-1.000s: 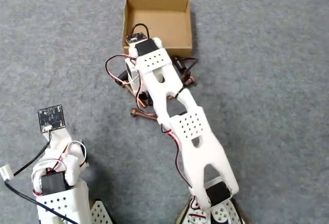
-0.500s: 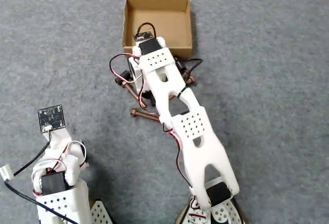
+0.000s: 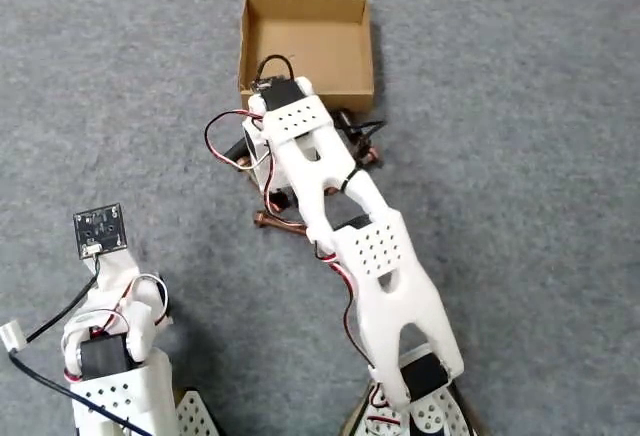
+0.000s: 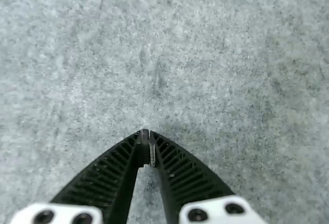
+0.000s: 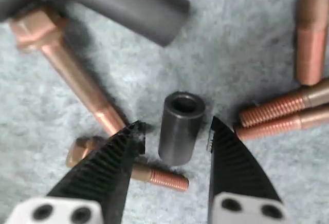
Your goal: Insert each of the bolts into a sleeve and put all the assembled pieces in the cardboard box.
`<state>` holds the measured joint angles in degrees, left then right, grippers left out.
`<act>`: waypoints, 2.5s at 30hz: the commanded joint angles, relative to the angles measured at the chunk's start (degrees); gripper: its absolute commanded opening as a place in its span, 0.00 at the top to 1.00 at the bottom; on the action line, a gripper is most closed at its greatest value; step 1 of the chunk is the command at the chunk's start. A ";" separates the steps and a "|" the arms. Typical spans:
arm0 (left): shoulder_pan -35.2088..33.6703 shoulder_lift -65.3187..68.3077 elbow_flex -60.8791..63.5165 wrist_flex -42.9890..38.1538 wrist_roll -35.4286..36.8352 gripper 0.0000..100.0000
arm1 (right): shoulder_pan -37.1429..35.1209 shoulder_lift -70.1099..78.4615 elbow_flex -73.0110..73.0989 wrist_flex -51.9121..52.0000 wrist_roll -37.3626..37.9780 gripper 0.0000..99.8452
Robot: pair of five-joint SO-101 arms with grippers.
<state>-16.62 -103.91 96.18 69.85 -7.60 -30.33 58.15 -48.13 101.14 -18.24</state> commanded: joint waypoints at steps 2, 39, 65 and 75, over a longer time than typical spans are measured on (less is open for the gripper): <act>-0.88 -0.48 0.62 -1.14 0.00 0.98 | 0.22 -1.36 2.07 -0.53 -0.09 0.79; -0.26 -0.22 -13.71 -1.32 1.32 0.92 | 9.27 -45.58 22.99 1.23 6.95 0.98; 27.52 69.67 -73.93 9.05 29.54 0.89 | 42.86 -101.41 81.98 -17.05 30.59 0.98; 31.03 95.69 -85.98 6.42 39.82 0.89 | 42.86 -110.11 108.35 -36.04 30.51 0.98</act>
<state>13.80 -13.63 16.53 77.05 29.32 11.08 -49.89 55.34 70.55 12.09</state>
